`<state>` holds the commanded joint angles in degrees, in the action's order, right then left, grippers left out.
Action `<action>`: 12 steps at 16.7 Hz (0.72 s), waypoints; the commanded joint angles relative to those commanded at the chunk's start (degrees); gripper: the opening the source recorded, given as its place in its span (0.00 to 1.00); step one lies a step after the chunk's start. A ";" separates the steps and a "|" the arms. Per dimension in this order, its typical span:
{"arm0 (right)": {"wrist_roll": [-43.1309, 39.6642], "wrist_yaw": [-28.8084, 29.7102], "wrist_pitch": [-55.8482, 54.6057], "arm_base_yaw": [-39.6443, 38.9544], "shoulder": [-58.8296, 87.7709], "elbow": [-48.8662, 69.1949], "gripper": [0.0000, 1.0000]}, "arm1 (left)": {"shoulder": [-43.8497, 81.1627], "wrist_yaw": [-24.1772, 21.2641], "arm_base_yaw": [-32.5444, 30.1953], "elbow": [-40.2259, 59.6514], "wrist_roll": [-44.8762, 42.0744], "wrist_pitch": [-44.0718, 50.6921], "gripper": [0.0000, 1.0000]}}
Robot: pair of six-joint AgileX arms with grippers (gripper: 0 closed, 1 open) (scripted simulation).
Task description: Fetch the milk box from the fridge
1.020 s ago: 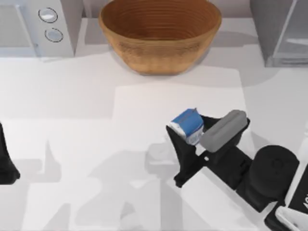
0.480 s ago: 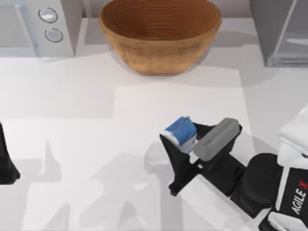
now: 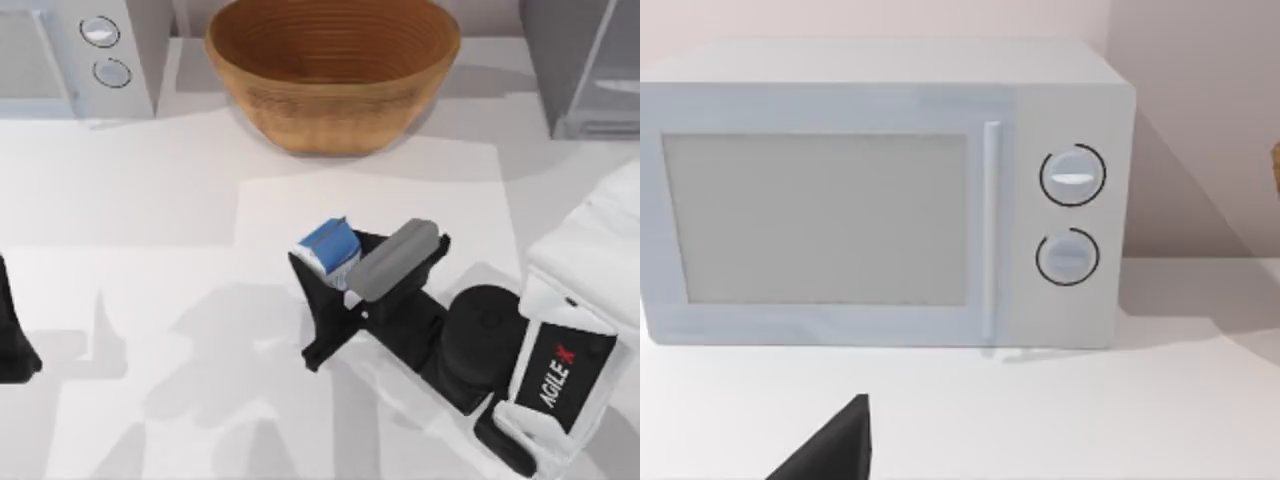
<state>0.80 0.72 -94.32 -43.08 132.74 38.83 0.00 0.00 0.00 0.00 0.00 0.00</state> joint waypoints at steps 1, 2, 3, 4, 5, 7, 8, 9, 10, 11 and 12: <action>0.01 0.01 0.77 -0.01 0.64 1.34 0.00 | 0.00 0.00 0.00 0.00 0.00 0.00 1.00; 0.01 0.03 1.26 0.00 0.97 2.07 0.00 | 0.00 0.00 0.00 0.00 0.00 0.00 1.00; 0.01 0.03 1.37 0.01 1.03 2.22 0.00 | 0.00 0.00 0.00 0.00 0.00 0.00 1.00; 0.01 0.03 1.37 0.01 1.03 2.22 0.00 | 0.00 0.00 0.00 0.00 0.00 0.00 1.00; 0.01 0.03 1.37 0.01 1.03 2.22 0.00 | 0.00 0.00 0.00 0.00 0.00 0.00 1.00; 0.01 0.03 1.37 0.01 1.03 2.22 0.08 | 0.00 0.00 0.00 0.00 0.00 0.00 1.00; 0.01 0.03 1.37 0.01 1.03 2.22 0.15 | 0.00 0.00 0.00 0.00 0.00 0.00 1.00; 0.01 0.03 1.37 0.01 1.03 2.22 0.23 | 0.00 0.00 0.00 0.00 0.00 0.00 1.00; 0.01 0.03 1.37 0.01 1.03 2.22 0.30 | 0.00 0.00 0.00 0.00 0.00 0.00 1.00; 0.01 0.03 1.37 0.01 1.03 2.22 0.38 | 0.00 0.00 0.00 0.00 0.00 0.00 1.00; 0.01 0.03 1.37 0.01 1.03 2.22 0.45 | 0.00 0.00 0.00 0.00 0.00 0.00 1.00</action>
<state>0.81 0.74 -92.96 -43.07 133.77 41.05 0.00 0.00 0.00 0.00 0.00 0.00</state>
